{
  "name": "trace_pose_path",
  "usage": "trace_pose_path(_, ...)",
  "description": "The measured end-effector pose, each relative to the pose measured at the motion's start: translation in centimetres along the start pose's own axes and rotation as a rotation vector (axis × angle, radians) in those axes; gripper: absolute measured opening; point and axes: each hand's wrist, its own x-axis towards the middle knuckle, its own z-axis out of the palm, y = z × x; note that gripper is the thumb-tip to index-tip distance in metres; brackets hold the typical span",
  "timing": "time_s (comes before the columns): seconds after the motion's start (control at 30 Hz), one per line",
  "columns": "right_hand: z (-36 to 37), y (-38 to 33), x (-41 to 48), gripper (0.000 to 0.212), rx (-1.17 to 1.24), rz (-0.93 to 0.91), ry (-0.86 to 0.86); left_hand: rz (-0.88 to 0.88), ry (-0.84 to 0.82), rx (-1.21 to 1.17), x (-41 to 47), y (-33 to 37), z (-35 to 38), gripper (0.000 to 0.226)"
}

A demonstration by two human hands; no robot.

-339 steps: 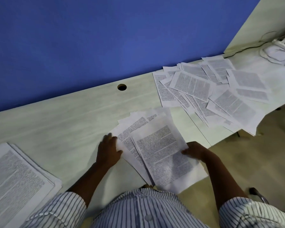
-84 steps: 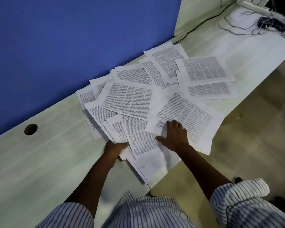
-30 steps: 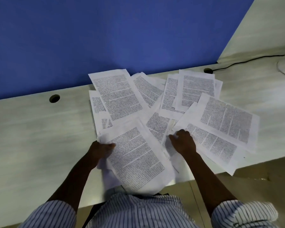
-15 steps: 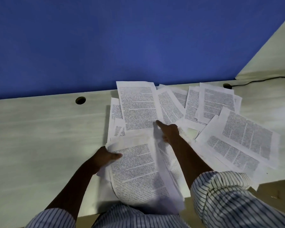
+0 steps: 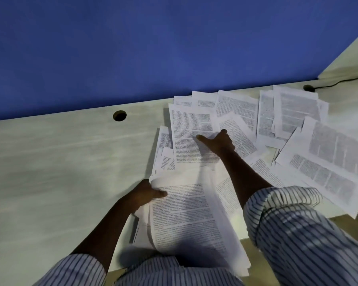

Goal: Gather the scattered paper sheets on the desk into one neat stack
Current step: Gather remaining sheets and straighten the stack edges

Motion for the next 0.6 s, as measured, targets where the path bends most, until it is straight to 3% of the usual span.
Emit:
trace_pose_path(0.13,1.4,0.5,-0.7,0.119,-0.134,-0.039,-0.051,0.003,0.042,-0.175,-0.3,-0.4,-1.0,0.032)
trace_pose_path(0.23,2.7,1.4,-2.5,0.104,-0.203,-0.131,-0.020,-0.056,-0.041,-0.392,-0.8,-0.5,-1.2,0.032)
trace_pose_path(0.37,3.6,3.9,-4.8,0.080,-0.167,-0.222,-0.010,-0.109,-0.143,-0.334,-1.3,-2.2,-0.7,0.044)
trace_pose_path(0.5,2.7,5.7,-5.5,0.055,-0.083,-0.251,-0.044,-0.120,-0.108,-0.335,-1.2,-2.3,-0.3,0.040)
trace_pose_path(0.6,2.2,6.7,-6.9,0.057,-0.165,-0.179,0.051,-0.129,-0.069,-0.337,-1.2,-1.5,0.1,0.038)
